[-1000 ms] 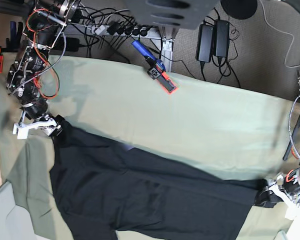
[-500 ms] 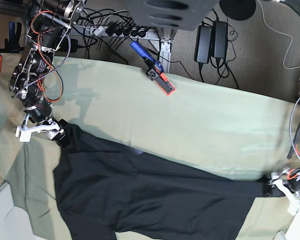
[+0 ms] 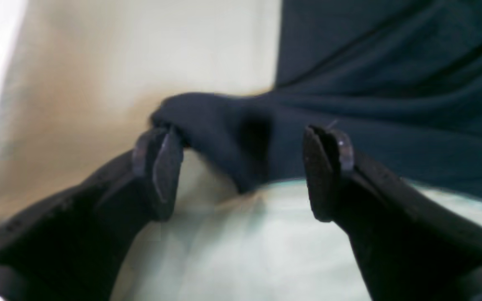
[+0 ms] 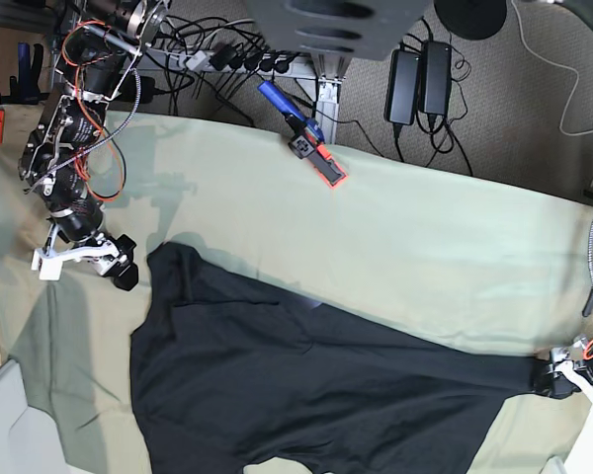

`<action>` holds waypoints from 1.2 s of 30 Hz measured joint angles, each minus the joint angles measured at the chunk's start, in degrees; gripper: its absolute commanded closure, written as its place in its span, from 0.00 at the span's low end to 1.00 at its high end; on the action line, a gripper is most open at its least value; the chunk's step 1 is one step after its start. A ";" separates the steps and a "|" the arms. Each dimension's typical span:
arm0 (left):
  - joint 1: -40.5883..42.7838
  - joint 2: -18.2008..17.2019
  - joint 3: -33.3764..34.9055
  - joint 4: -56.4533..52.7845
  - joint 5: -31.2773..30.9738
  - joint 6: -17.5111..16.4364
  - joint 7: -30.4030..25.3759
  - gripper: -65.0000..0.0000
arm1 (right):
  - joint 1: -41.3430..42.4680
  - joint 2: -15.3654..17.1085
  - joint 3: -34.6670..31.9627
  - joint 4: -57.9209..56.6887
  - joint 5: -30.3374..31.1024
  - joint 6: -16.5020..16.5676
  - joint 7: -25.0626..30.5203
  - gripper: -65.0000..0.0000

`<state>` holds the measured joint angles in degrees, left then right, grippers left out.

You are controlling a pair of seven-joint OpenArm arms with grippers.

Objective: Fold the T-shirt properly
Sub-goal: 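Lower the held shirt edge with both grippers, laying it flat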

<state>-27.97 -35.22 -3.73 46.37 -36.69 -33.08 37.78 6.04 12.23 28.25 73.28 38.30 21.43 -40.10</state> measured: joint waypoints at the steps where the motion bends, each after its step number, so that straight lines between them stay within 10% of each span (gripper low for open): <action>1: -0.02 0.72 0.00 0.02 -0.55 -0.07 -0.17 0.27 | 0.00 0.00 0.00 0.00 0.00 0.00 0.00 0.33; 14: -7.82 6.34 7.52 0.90 0.74 -4.74 -2.51 0.27 | 0.00 0.00 0.00 0.07 -0.11 0.00 -0.02 0.33; 25: -5.84 -4.13 7.54 0.94 -1.99 -2.32 2.38 0.27 | -0.52 -0.02 0.00 0.11 1.22 0.00 0.15 0.33; 36: 2.91 -4.44 7.45 0.94 -4.33 -2.27 2.71 0.27 | -0.48 -4.09 0.17 0.35 2.01 0.00 0.48 0.33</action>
<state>-25.06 -39.66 3.73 47.31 -41.01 -35.35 40.49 5.56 8.14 28.42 73.63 40.32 21.43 -39.62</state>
